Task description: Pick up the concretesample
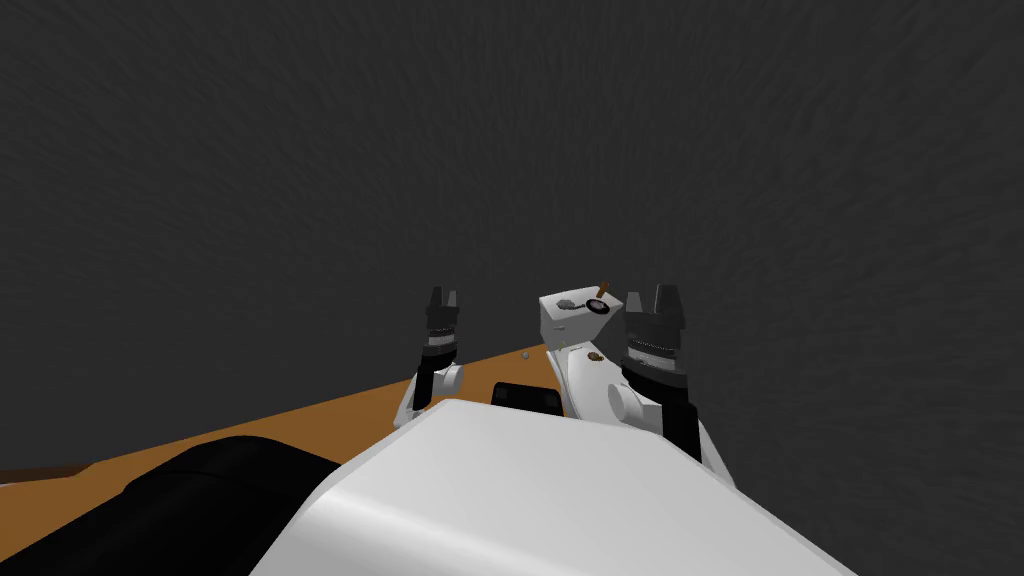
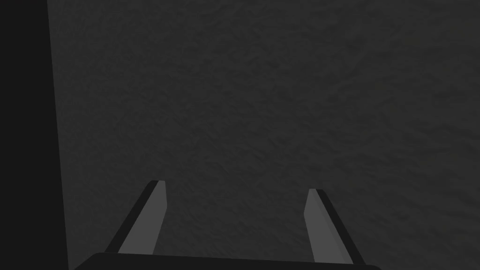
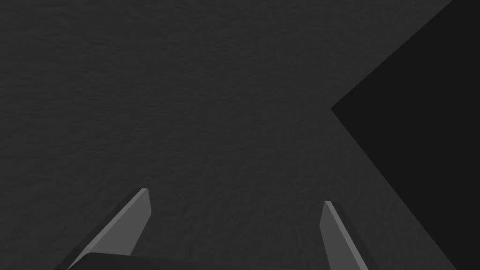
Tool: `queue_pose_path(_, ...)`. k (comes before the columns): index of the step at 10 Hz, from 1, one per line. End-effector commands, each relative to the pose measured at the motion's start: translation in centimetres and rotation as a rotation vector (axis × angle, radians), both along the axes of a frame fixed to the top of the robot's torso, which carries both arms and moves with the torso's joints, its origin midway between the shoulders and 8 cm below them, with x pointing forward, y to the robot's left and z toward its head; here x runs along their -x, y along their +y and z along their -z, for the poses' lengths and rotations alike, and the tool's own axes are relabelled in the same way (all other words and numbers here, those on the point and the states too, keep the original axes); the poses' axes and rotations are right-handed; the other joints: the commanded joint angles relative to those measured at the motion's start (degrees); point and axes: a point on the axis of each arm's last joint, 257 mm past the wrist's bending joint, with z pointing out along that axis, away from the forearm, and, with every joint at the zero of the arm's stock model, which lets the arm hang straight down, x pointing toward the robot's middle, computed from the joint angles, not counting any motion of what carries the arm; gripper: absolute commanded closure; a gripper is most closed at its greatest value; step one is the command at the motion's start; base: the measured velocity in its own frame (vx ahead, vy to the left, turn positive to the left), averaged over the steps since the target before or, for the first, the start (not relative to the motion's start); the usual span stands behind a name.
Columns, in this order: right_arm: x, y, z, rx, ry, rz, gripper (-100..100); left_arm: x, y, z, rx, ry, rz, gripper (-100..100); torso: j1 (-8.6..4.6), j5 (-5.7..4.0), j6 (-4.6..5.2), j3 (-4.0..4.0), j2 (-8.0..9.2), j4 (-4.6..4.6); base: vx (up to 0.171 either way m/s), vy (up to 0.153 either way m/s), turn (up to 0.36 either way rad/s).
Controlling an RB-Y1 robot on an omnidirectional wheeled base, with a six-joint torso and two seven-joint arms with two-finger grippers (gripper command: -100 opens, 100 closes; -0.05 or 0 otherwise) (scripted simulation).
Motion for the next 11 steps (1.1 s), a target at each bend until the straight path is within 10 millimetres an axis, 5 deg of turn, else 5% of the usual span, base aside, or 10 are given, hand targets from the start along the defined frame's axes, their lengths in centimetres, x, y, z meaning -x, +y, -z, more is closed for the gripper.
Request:
queue_pose_path(1, -0.3, 0.5, 0.4, 0.043, 0.016, -0.010, -100, 0.0, 0.0, 0.0, 0.000, 0.000, 0.000, 0, 0.00, 0.00, 0.00, 0.00, 0.00, 0.00, 0.001, 0.005, 0.034)
queue_pose_path(11, -3.2, 3.4, 8.1, 0.552, 0.206, 0.001, -100, 0.0, 0.0, 0.0, 0.000, 0.000, 0.000, 0, 0.10, 0.02, -0.01, -0.02, -0.03, -0.01, 0.006, 0.021, 0.083)
